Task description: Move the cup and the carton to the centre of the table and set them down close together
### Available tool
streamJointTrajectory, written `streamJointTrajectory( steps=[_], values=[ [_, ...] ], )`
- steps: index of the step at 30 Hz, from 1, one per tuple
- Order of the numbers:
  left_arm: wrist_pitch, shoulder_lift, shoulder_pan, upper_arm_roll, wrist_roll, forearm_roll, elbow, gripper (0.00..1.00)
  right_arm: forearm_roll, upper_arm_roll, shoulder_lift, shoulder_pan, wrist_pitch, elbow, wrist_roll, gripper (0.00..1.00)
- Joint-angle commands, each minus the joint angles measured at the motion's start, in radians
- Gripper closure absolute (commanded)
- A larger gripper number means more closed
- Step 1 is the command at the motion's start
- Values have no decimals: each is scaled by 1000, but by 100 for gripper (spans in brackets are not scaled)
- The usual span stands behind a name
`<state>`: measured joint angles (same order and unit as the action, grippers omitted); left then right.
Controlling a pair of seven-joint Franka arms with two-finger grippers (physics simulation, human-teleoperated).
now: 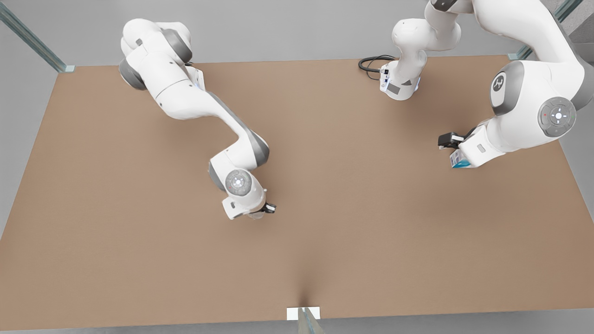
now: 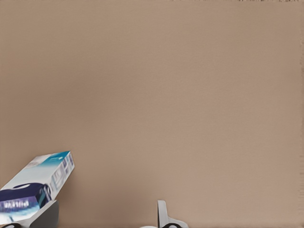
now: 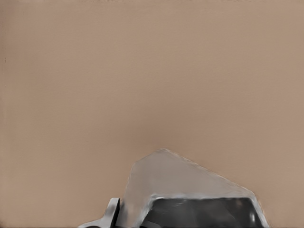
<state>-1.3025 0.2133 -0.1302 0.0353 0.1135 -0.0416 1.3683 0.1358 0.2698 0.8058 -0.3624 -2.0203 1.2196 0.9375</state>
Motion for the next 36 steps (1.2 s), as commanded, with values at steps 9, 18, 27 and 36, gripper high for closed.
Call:
streamJointTrajectory(
  steps=[9, 18, 27, 36],
  values=[
    [0, -5, 0, 0, -2, 2, -15, 0, -18, -109, 199, -190, -78, -278, -6, 79],
    [11, -6, 3, 23, 2, 6, 9, 0, -94, -89, 202, -233, -67, -267, -68, 79],
    [9, -2, 4, 23, 0, 8, 9, 0, 8, -89, 204, -285, 18, -246, -100, 79],
    [8, 0, 4, 25, -2, 9, 9, 0, 30, -87, 202, -291, 14, -221, -106, 0]
  ],
)
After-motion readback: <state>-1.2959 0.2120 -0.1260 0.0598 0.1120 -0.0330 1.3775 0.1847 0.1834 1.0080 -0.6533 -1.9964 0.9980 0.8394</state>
